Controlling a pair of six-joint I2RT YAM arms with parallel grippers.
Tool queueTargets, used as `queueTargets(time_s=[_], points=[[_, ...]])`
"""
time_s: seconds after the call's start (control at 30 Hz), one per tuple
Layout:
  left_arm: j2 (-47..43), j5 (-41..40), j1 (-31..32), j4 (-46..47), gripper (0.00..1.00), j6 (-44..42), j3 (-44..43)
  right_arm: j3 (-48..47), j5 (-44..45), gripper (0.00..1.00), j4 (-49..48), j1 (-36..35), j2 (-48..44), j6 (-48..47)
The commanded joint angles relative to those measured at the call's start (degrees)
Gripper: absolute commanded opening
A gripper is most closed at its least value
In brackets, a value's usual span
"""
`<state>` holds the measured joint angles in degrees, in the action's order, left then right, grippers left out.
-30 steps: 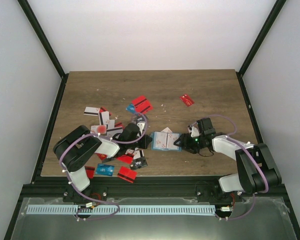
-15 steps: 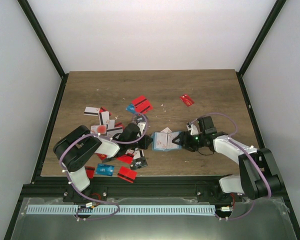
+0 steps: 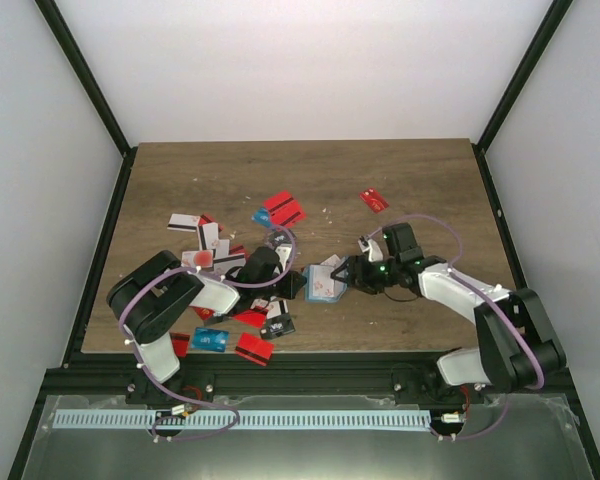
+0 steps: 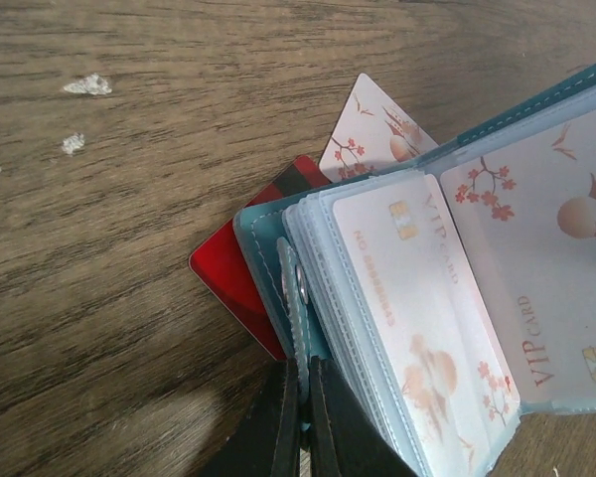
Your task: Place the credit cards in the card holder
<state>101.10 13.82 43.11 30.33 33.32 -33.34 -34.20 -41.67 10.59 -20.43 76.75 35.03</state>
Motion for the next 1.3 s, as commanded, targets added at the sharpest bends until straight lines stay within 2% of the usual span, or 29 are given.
queueTargets(time_s=[0.0,0.2,0.6,1.07,1.27], points=[[0.9,1.3,0.2,1.5,0.04,-1.0,-0.1,-3.8,-1.0,0.59,-3.7,-3.0,2.9,1.4],[0.9,1.7,0.3,1.6,0.04,-1.1,0.0,-6.2,-1.1,0.59,-6.5,-5.5,8.3,1.9],[0.3,3.1,0.3,5.1,0.04,2.1,2.6,-9.7,-2.4,0.56,-10.3,-5.8,18.3,1.0],[-1.9,5.6,0.4,8.5,0.04,2.8,5.0,-11.0,-2.2,0.55,-9.2,-8.5,21.2,-2.7],[-1.9,5.6,0.6,10.3,0.04,4.3,6.2,-12.4,-4.9,0.54,-8.8,-11.0,23.0,-4.7]])
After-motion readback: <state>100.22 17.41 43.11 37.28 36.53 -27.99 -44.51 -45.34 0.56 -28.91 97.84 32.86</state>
